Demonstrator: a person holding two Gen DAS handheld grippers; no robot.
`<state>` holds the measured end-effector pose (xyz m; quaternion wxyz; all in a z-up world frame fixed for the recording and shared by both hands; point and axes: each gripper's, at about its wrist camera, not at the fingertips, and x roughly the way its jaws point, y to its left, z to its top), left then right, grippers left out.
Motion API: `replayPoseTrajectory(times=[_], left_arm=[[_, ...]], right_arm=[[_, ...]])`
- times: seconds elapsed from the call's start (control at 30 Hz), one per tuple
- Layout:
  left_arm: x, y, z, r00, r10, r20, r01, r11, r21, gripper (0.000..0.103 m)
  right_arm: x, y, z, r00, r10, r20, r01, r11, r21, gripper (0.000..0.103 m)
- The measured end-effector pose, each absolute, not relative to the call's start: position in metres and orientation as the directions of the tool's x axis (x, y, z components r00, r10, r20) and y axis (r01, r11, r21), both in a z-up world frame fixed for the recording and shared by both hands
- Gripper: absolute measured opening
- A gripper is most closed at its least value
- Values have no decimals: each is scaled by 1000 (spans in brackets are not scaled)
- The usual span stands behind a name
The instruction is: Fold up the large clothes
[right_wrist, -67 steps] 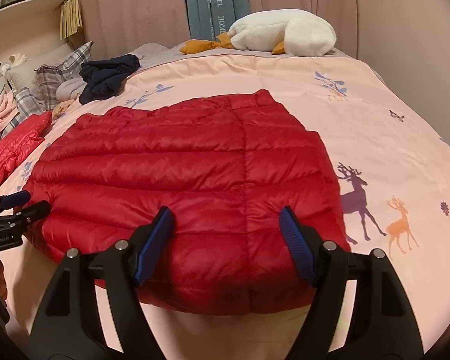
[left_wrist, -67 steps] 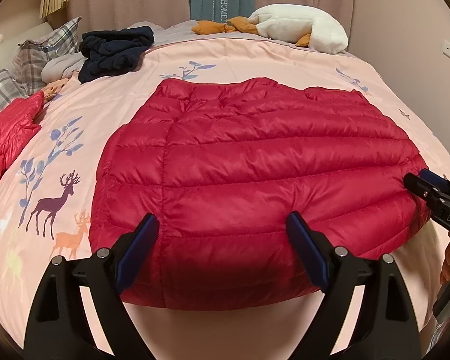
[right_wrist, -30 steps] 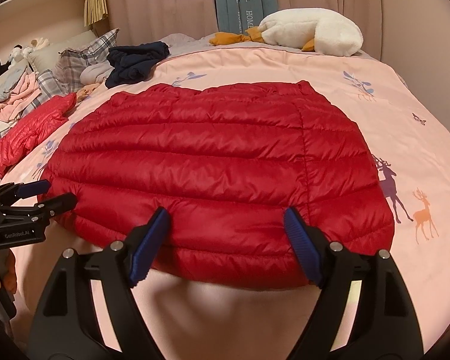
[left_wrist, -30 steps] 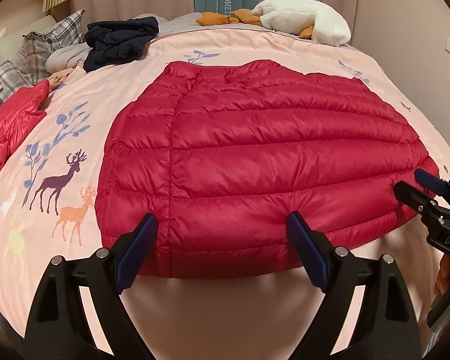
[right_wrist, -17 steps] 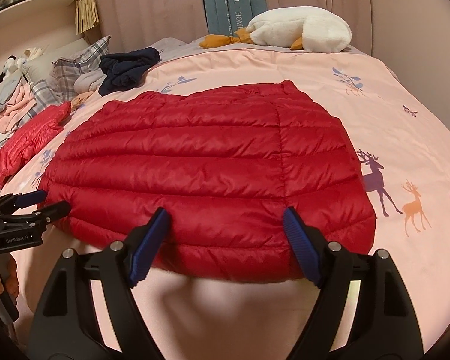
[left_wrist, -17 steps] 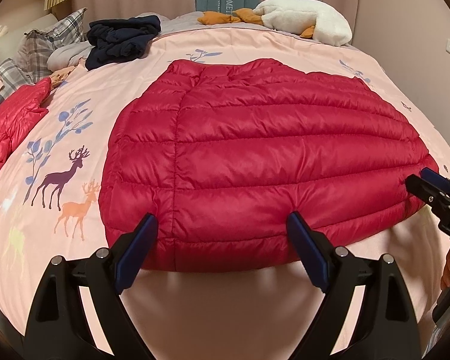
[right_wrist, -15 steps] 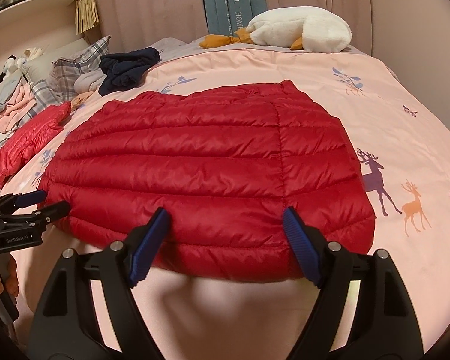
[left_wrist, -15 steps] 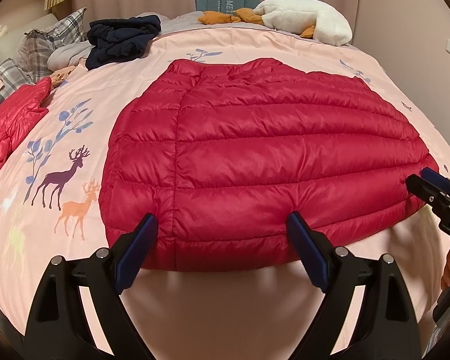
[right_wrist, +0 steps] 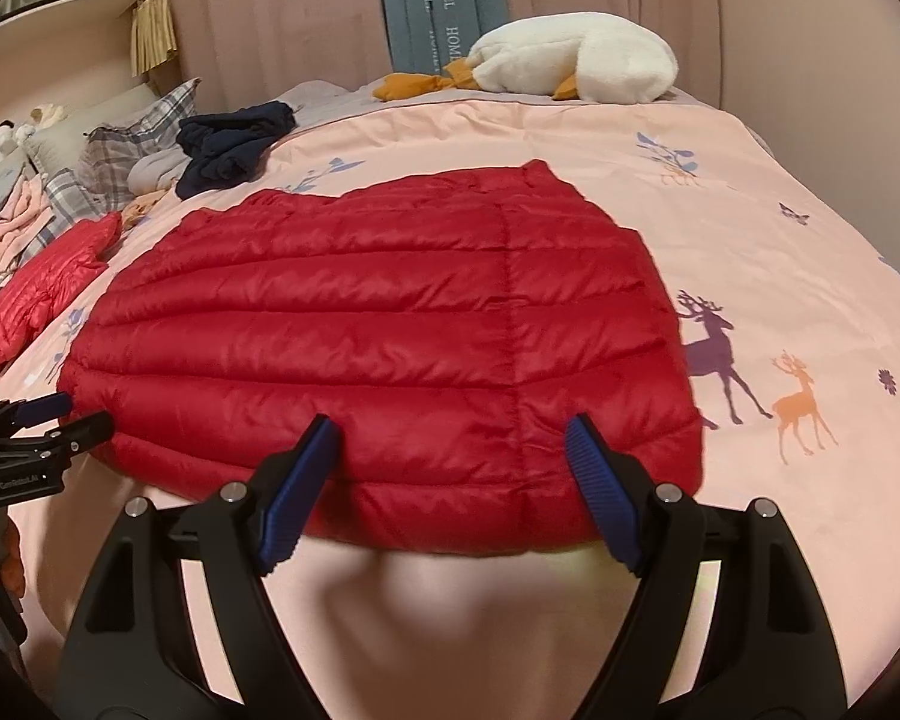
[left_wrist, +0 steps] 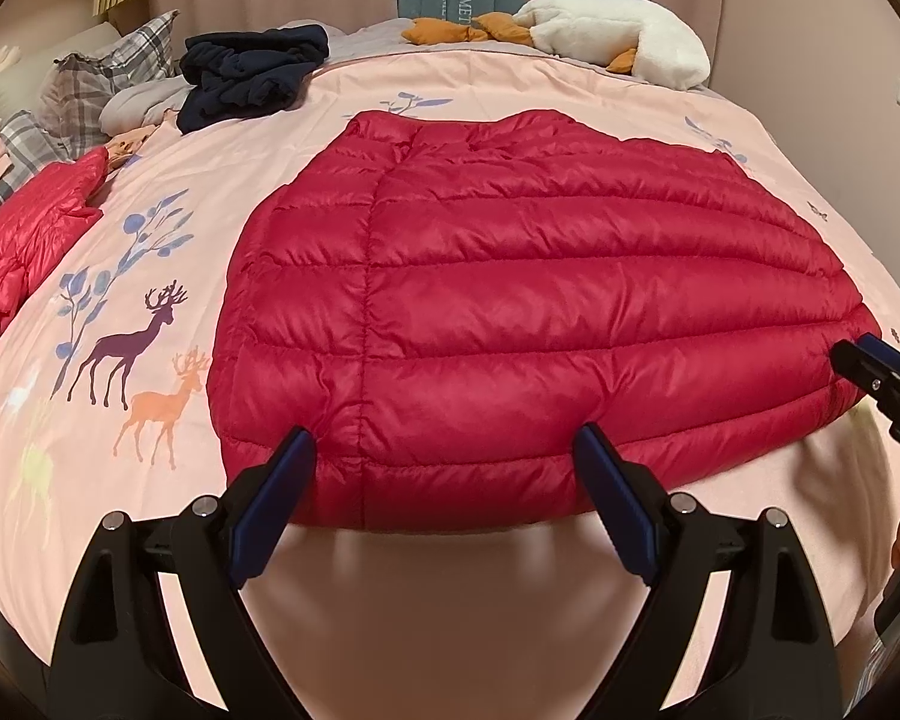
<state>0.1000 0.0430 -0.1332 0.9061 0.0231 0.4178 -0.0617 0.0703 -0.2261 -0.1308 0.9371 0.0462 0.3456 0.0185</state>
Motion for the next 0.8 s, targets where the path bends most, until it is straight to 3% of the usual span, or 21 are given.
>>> replayPoseTrajectory(times=[0.8], left_arm=[[96, 69, -135, 633, -25, -774, 48, 999, 7, 89]], right_arm=[[59, -274, -135, 752, -38, -658, 150, 982, 115, 80]])
